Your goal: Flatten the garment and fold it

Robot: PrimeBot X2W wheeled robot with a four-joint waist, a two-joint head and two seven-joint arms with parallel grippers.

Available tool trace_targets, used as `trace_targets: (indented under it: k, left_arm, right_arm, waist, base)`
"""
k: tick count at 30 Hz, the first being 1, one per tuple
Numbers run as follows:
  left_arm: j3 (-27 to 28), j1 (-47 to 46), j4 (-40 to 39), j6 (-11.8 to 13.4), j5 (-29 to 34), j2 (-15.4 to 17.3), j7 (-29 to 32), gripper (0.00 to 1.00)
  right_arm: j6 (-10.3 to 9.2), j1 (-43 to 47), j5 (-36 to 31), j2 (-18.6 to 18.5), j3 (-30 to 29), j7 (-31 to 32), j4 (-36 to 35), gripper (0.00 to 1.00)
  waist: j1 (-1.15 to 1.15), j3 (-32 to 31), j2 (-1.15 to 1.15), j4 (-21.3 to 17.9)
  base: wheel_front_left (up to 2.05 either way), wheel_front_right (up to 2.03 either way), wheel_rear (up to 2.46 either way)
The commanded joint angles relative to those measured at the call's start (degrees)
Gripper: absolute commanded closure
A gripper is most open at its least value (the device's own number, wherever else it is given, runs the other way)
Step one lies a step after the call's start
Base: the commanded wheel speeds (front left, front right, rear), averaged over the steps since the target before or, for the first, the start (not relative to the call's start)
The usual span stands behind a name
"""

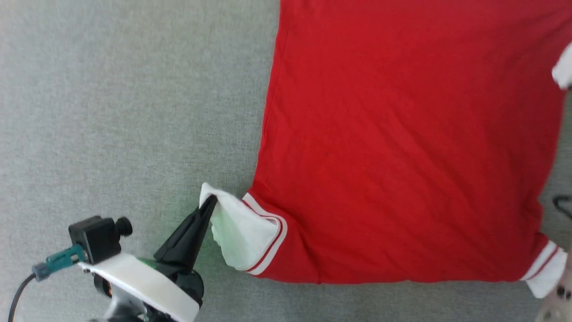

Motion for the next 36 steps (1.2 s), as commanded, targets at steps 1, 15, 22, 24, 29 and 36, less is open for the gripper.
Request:
trace_targets:
  k: [1, 15, 22, 24, 29, 36]
  left_arm:
    - [0.2, 1.0, 0.0, 0.4, 0.3, 0.1, -0.2, 1.0]
    - [0.8, 7.8, -2.6, 3.1, 0.0, 0.6, 0.8, 1.0]
    - [1.0, 9.6, -3.1, 3.9, -0.4, 0.8, 1.4, 1.0]
    - [1.0, 9.9, -3.2, 4.2, -0.5, 0.8, 1.6, 1.0]
    - [0.4, 10.5, -3.3, 4.6, -0.6, 0.7, 2.1, 1.0]
    - [-0.8, 10.5, -3.5, 4.5, -0.6, 0.1, 2.0, 1.0]
  right_arm:
    - [0.28, 2.2, 1.4, -0.6, -0.2, -0.5, -1.1, 1.0]
    - [0.28, 37.8, 11.8, 3.2, -14.6, 0.8, -23.4, 1.0]
    - [0.28, 48.6, 12.7, 3.9, -13.4, -3.4, -18.2, 1.0]
    - [0.28, 49.0, 12.0, 4.0, -12.0, -6.0, -15.0, 1.0]
    - [0.28, 47.1, 10.4, 4.0, -8.7, -10.7, -11.2, 0.0]
    - [0.28, 42.1, 9.0, 1.2, -0.4, -6.7, -21.4, 0.0]
  waist:
    - [0.0, -4.4, 0.0, -2.1]
    - [0.0, -12.9, 0.0, -5.9]
    - [0.0, -15.0, 0.0, -6.4]
    - [0.0, -15.7, 0.0, -6.5]
    - [0.0, -17.6, 0.0, -6.2]
    - [0.0, -17.8, 0.0, -4.8]
  base:
    - [0.0, 0.0, 0.0]
    - [0.0, 0.0, 0.0]
    - [0.0, 0.0, 0.0]
    - [0.0, 0.0, 0.0]
    - [0.0, 0.0, 0.0]
    - [0.0, 0.0, 0.0]
